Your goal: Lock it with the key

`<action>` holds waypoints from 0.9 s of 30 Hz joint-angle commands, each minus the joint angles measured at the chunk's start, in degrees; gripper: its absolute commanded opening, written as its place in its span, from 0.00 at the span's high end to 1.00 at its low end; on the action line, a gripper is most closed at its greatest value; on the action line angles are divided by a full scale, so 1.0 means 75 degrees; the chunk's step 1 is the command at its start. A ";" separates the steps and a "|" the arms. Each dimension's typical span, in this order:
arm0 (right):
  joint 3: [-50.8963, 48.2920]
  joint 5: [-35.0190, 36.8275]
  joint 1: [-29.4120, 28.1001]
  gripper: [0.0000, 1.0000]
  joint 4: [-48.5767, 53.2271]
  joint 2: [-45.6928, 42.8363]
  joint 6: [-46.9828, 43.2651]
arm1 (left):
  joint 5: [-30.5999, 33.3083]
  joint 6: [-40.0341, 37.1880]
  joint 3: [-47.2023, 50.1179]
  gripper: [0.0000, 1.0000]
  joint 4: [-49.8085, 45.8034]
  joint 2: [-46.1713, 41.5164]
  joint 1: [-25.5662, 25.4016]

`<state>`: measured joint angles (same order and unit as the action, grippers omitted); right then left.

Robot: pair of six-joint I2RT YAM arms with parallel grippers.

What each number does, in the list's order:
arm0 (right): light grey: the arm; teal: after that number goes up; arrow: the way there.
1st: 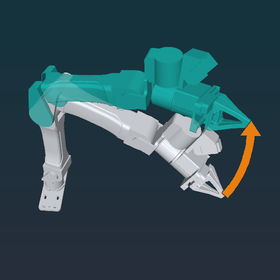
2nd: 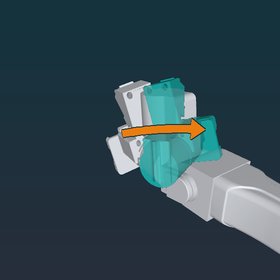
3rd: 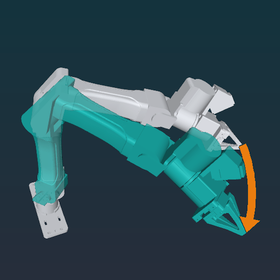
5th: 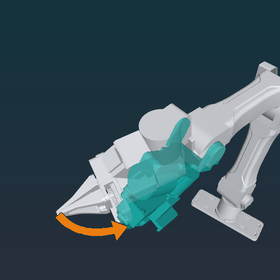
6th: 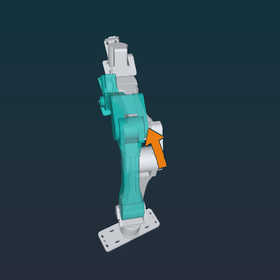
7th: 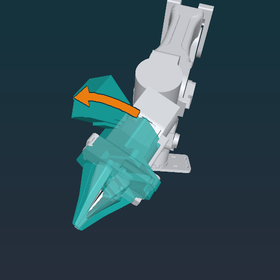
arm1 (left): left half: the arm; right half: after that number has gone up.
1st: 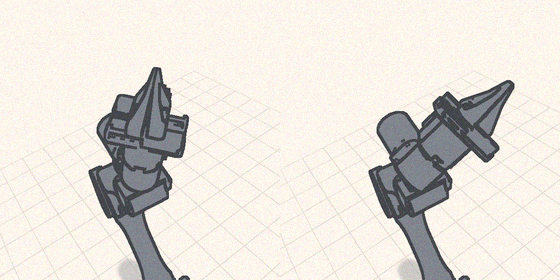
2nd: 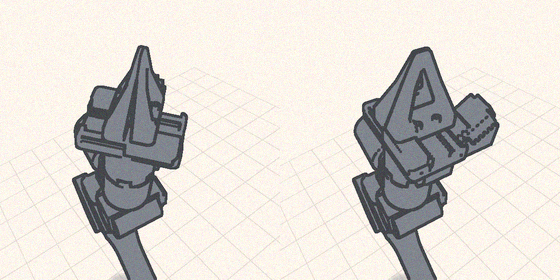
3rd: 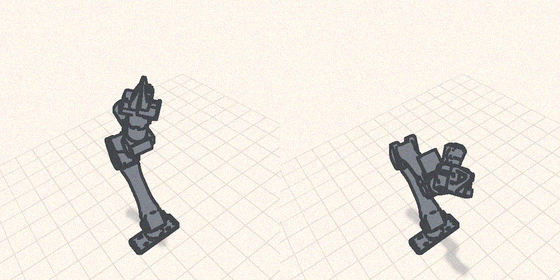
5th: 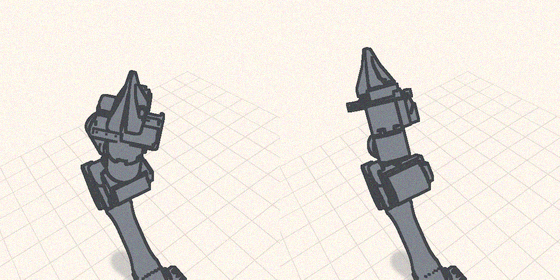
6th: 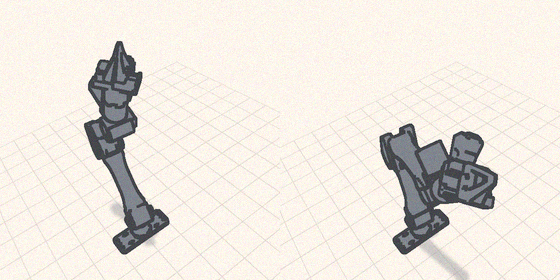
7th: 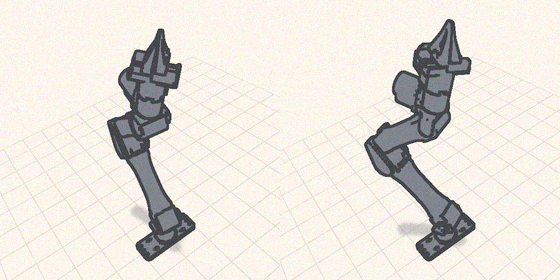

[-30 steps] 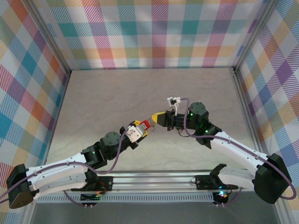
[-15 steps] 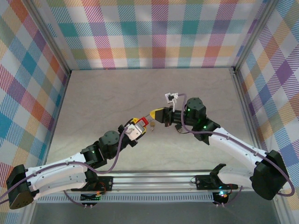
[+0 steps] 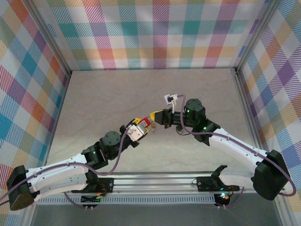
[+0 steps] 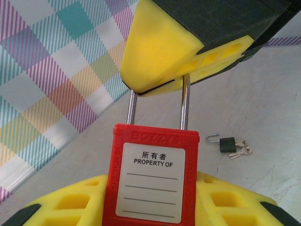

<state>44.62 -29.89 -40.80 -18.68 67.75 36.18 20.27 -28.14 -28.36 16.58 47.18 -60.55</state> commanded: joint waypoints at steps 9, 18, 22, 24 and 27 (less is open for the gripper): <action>-0.0270 -0.0701 -0.0467 0.90 0.1131 0.0237 -0.0205 | -0.0635 0.0094 -0.0916 1.00 0.2300 -0.0292 -0.0106; -0.0361 -0.0461 -0.0467 0.61 0.1121 0.0030 -0.0289 | -0.0513 0.0283 -0.0941 1.00 0.1887 -0.0198 -0.0107; -0.0398 -0.0433 -0.0466 0.49 0.1107 -0.0101 -0.0292 | -0.0423 0.0260 -0.1085 1.00 0.1503 -0.0092 -0.0107; -0.0421 -0.0444 -0.0458 0.42 0.1096 -0.0147 -0.0284 | -0.0390 0.0269 -0.1172 1.00 0.1253 -0.0040 -0.0106; -0.0439 -0.0477 -0.0467 0.36 0.1061 -0.0208 -0.0269 | -0.0199 0.0348 -0.1302 1.00 0.0859 0.0028 -0.0106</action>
<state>43.77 -26.52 -41.95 -17.47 65.69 35.51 18.98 -26.59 -32.32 14.44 47.31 -61.06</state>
